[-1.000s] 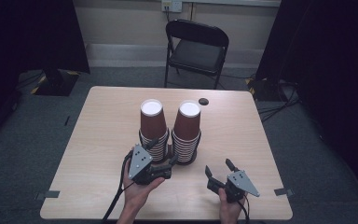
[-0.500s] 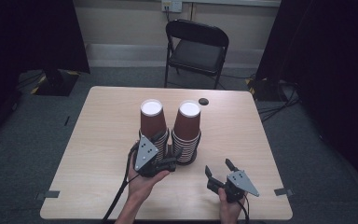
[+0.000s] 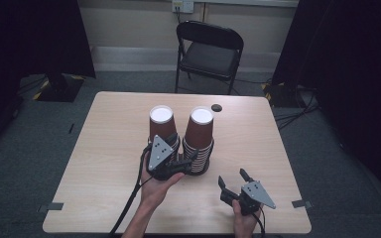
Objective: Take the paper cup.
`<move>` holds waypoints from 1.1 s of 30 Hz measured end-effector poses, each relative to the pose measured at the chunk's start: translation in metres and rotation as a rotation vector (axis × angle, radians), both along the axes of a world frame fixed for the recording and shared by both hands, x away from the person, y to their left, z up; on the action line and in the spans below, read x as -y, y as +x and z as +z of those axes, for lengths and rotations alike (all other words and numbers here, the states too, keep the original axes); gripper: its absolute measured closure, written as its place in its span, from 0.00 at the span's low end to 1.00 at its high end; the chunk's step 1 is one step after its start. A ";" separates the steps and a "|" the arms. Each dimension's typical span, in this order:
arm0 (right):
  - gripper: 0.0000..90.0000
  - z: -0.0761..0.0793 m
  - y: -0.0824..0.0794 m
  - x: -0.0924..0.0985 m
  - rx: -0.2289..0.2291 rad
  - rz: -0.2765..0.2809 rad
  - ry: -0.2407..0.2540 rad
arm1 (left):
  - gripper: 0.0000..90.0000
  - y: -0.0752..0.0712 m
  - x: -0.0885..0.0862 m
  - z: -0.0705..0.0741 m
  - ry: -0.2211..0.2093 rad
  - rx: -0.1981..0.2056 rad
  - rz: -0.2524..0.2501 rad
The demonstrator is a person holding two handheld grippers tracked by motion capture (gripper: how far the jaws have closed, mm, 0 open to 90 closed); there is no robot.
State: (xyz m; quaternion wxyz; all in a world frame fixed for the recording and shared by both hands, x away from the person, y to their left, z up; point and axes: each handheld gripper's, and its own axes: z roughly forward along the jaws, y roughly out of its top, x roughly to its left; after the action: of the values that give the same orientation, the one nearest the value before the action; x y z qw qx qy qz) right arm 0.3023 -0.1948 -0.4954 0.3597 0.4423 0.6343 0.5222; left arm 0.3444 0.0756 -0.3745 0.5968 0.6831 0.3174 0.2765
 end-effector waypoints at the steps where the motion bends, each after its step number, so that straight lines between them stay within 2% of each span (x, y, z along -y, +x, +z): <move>1: 0.20 0.000 0.000 0.000 0.000 0.001 0.001 | 0.21 0.001 0.001 0.001 -0.005 0.000 0.003; 5: 0.20 0.000 0.000 0.000 0.000 0.000 0.000 | 0.21 0.003 0.005 0.006 0.010 0.008 -0.007; 7: 0.20 0.000 0.000 0.000 0.000 0.000 0.001 | 0.21 0.004 0.007 0.009 -0.002 0.013 -0.010; 10: 0.20 0.000 0.000 0.000 0.000 0.001 0.002 | 0.21 0.006 0.009 0.013 0.004 0.022 -0.002; 14: 0.20 0.000 0.000 0.000 0.000 0.002 0.002 | 0.21 0.008 0.015 0.018 0.035 0.049 0.014; 22: 0.20 0.000 0.000 0.000 0.001 0.003 0.004 | 0.21 0.019 0.021 0.027 0.014 0.037 0.032; 28: 0.20 0.000 0.000 0.000 0.002 0.003 0.006 | 0.20 0.026 0.028 0.034 0.034 0.049 0.034; 31: 0.20 0.000 0.000 0.000 0.002 0.002 0.005 | 0.19 0.032 0.030 0.036 0.031 0.031 0.041; 33: 0.20 0.000 0.000 0.000 0.002 0.004 0.006 | 0.19 0.034 0.031 0.037 0.047 0.029 0.054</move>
State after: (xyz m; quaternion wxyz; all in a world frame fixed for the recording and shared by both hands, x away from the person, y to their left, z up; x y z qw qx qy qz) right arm 0.3023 -0.1951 -0.4955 0.3580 0.4415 0.6334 0.5252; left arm 0.3785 0.0441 -0.3377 0.5776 0.6841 0.3204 0.3096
